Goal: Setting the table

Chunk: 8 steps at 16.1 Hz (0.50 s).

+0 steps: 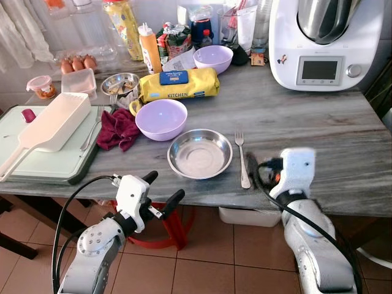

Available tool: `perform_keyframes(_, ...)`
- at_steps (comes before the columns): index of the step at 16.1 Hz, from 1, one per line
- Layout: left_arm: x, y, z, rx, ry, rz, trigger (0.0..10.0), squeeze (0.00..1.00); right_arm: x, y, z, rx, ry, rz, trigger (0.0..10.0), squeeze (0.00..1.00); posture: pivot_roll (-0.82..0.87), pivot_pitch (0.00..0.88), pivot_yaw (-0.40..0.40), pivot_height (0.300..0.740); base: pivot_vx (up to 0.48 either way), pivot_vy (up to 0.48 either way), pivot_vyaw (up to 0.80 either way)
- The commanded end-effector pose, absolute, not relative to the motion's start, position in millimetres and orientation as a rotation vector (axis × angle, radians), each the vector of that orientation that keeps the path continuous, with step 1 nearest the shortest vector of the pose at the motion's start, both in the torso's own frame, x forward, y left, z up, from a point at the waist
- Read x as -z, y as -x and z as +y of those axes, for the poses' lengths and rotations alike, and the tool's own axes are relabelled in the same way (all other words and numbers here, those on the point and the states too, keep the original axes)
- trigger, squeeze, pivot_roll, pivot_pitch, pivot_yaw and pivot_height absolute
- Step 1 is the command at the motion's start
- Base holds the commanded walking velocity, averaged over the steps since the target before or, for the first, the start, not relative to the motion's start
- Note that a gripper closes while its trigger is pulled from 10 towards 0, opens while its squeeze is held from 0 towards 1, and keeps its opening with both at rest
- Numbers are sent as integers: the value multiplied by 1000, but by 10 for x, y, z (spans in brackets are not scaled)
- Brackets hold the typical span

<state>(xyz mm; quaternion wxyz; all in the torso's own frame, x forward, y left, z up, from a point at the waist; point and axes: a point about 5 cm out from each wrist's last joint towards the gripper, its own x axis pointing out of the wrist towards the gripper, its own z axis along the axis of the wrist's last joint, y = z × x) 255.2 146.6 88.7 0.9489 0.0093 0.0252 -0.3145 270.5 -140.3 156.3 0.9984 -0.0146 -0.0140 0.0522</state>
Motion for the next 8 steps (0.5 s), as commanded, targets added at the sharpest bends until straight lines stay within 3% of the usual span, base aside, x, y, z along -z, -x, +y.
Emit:
perform_keyframes(1, -903, -2568, 1488, 630, -25, 49, 10000, 0, -1708, -2693, -1348, -133, 55, -113, 10000, 1000, -106, 86, 104, 740, 0, 0, 0)
perform_keyframes(8, -1132, -2657, 1409, 591, 57, -34, 10000, 0, -1786, -2737, -1426, -62, 99, -180, 10000, 1000, -103, 77, 98, 740, 0, 0, 0)
